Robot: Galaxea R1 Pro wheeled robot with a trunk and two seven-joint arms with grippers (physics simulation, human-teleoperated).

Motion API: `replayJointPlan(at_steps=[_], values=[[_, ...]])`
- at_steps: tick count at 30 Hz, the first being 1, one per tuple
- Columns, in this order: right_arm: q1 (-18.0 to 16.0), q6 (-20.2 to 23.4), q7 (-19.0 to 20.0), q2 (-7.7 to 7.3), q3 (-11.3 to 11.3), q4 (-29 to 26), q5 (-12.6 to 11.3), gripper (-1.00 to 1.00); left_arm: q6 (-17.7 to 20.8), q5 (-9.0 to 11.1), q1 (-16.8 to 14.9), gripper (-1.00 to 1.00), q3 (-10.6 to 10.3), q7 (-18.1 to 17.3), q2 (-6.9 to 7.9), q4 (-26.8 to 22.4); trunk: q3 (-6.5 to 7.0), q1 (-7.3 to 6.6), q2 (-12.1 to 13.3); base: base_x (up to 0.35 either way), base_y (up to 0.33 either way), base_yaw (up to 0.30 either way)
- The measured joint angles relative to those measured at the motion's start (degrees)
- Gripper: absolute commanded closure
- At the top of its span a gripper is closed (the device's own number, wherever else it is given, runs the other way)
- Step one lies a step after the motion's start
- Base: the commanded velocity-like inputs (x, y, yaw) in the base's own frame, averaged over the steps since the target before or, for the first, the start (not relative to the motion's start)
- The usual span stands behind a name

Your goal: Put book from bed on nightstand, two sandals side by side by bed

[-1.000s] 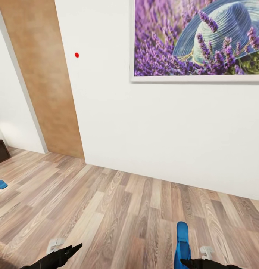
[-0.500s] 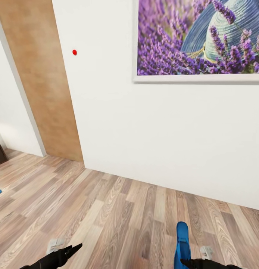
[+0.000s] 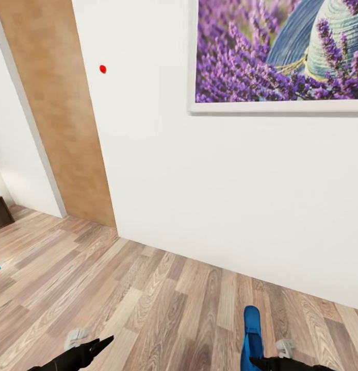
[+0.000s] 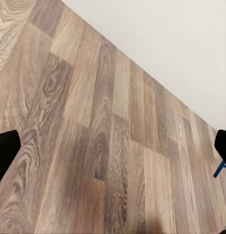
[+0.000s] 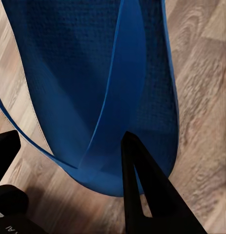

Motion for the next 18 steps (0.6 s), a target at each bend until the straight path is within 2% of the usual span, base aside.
replayJointPlan(at_steps=[6,15,18], values=[[-0.02,0.01,-0.04,0.00,0.00,0.01,0.00,1.00,0.00,0.00,0.02,-1.00,0.00,0.00,0.00,-0.04,0.00,0.00,0.00,0.303,-0.119,0.051],[-0.02,0.00,-0.06,0.01,0.02,0.01,0.00,1.00,0.00,0.01,0.04,-1.00,0.00,0.00,0.00,-0.03,0.00,0.00,0.00,0.298,-0.119,0.200],[-0.03,-0.01,-0.05,0.00,-0.04,0.00,-0.01,1.00,0.00,0.00,0.01,-1.00,0.00,0.00,0.00,-0.01,0.00,0.01,0.00,0.164,-0.087,0.094]])
